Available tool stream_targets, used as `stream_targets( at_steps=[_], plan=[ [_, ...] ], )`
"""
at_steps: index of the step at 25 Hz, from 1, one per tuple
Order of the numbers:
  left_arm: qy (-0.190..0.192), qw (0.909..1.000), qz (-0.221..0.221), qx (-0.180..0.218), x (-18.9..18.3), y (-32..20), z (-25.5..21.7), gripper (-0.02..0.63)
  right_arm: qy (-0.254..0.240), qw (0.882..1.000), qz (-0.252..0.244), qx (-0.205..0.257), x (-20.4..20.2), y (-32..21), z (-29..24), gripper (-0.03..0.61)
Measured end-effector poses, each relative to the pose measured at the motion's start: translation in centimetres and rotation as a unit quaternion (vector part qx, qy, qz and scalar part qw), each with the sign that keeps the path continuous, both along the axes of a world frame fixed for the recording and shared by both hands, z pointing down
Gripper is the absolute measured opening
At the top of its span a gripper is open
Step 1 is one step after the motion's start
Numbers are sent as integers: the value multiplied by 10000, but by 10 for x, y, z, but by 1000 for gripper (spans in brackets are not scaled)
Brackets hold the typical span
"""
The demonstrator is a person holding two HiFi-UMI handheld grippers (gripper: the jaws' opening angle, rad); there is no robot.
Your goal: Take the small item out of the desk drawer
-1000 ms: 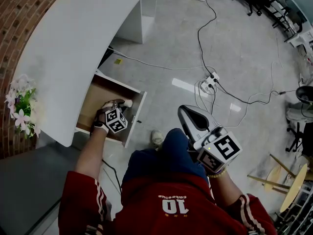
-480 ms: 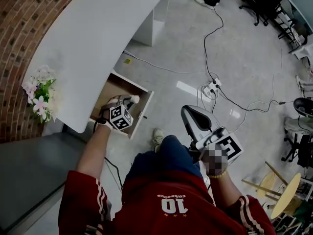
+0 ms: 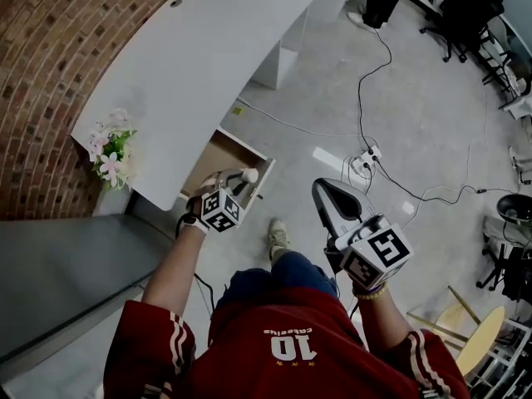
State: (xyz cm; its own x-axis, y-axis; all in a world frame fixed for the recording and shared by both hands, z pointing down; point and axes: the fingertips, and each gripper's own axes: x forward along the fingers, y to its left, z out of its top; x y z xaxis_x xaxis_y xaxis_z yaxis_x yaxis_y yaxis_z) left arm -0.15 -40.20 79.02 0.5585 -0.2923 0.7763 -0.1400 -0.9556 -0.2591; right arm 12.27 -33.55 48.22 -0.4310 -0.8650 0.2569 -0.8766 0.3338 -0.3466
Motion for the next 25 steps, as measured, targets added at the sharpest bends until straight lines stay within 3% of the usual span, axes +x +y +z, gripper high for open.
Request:
stream_targets(
  at_steps=[8,17,20,25],
  plan=[
    [716,9954,-632,56,-9,12,-99,121,-31,9993,-179,317,-13,0,-58,3],
    [1622,9774,-1347,134,-33,49,-191,121,72,9978,-316,574,-41,30,-87,2],
    [1975,9681,-1534,151,-44,65,-223,121,90,9974,-408,595,-56,43,-93,3],
    [2627,9446,-1964,126,-74,93,-278,121,150,9956,-539,750,-82,65,-112,3]
  ],
)
